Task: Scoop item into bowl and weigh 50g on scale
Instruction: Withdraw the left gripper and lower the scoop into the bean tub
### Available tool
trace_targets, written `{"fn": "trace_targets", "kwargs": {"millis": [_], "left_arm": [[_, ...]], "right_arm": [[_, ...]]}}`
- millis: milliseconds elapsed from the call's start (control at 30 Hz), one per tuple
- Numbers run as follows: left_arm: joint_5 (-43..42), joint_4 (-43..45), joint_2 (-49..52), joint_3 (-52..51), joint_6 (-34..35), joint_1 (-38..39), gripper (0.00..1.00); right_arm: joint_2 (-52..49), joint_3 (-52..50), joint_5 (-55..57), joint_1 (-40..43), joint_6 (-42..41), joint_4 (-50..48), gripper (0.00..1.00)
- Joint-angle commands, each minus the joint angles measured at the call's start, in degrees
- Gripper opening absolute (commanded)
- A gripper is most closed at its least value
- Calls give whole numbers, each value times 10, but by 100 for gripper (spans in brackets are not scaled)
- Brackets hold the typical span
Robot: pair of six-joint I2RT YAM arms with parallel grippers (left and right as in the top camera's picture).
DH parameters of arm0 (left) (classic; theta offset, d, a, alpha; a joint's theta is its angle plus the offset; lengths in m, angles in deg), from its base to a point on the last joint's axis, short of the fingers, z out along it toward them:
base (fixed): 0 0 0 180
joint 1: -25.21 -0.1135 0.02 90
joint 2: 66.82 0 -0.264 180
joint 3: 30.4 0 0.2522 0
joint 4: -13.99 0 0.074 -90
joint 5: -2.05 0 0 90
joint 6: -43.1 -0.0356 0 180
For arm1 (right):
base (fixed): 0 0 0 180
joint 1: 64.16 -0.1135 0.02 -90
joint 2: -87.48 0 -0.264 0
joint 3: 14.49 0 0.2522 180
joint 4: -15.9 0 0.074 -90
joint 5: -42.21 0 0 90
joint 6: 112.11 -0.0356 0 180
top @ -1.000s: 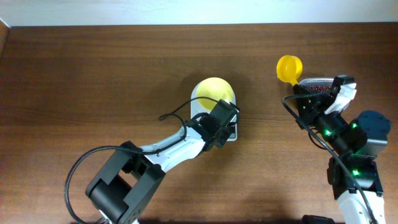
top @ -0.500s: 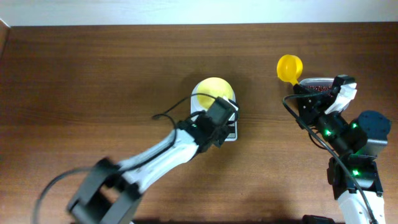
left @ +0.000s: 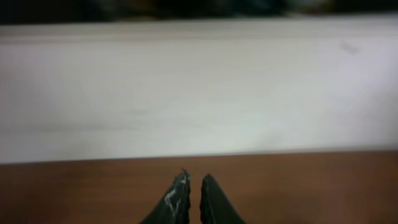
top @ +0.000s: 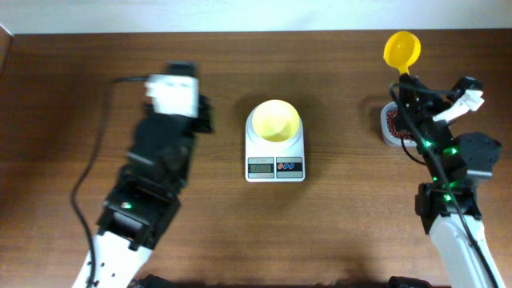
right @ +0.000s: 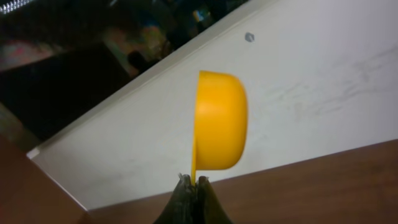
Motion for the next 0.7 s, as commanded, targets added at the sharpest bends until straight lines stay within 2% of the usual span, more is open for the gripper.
{"fn": "trace_targets", "kwargs": {"millis": [0, 67, 167, 200, 233, 300, 400, 533, 600, 667], "left_arm": [[30, 27, 13, 1, 5, -91, 12], [30, 45, 23, 1, 5, -123, 13], [30, 76, 43, 1, 5, -156, 29], [30, 87, 52, 1, 5, -167, 40], [30, 98, 62, 1, 5, -176, 64], [30, 121, 81, 1, 5, -188, 99], [30, 143, 113, 1, 5, -196, 99], [23, 129, 148, 1, 5, -196, 99], [-14, 126, 160, 1, 4, -195, 99], [-82, 117, 160, 1, -45, -195, 99]], "right_arm": [[-45, 2, 14, 4, -62, -51, 4], [-61, 3, 38, 4, -78, -59, 4], [-73, 8, 66, 4, -78, -59, 4], [-76, 12, 74, 4, -78, -59, 4], [-79, 17, 80, 4, -78, -59, 4], [-84, 27, 91, 4, -78, -59, 4], [-93, 43, 99, 4, -78, -58, 4], [-104, 58, 94, 4, -75, -29, 4], [-104, 73, 86, 4, -41, 35, 4], [-104, 88, 79, 4, -16, 96, 4]]}}
